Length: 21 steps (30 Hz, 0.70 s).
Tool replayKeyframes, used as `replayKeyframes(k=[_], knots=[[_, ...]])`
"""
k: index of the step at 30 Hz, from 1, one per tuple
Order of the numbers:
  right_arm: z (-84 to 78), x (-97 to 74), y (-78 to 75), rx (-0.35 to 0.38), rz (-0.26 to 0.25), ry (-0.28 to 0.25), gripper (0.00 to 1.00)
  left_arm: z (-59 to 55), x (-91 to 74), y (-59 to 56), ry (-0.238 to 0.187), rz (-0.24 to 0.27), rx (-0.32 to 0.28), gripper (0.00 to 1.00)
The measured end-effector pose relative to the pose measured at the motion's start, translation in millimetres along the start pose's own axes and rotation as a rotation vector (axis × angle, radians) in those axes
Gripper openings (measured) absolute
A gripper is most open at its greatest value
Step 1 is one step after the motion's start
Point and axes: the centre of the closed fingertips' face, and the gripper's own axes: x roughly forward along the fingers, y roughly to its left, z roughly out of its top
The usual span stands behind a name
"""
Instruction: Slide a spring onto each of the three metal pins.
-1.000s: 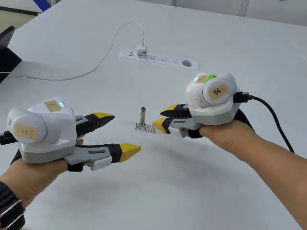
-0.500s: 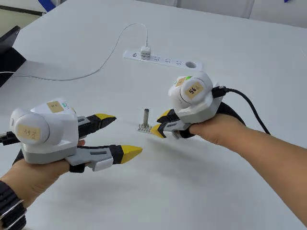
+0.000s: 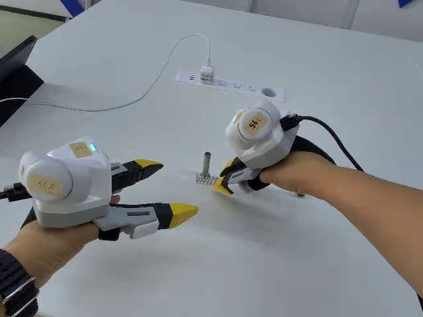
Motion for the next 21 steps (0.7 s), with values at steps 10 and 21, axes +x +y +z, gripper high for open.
replayKeyframes(k=[10, 21], knots=[[-1.6, 3.0, 4.2, 0.000, 0.028, 0.033, 0.14, -2.0, -2.7, 3.1, -0.002, 0.011, -0.007, 0.63], [-5.0, 2.3, 11.3, -0.007, 0.046, 0.046, 0.12, -5.2, -1.6, 1.9, 0.005, 0.007, -0.010, 0.63]])
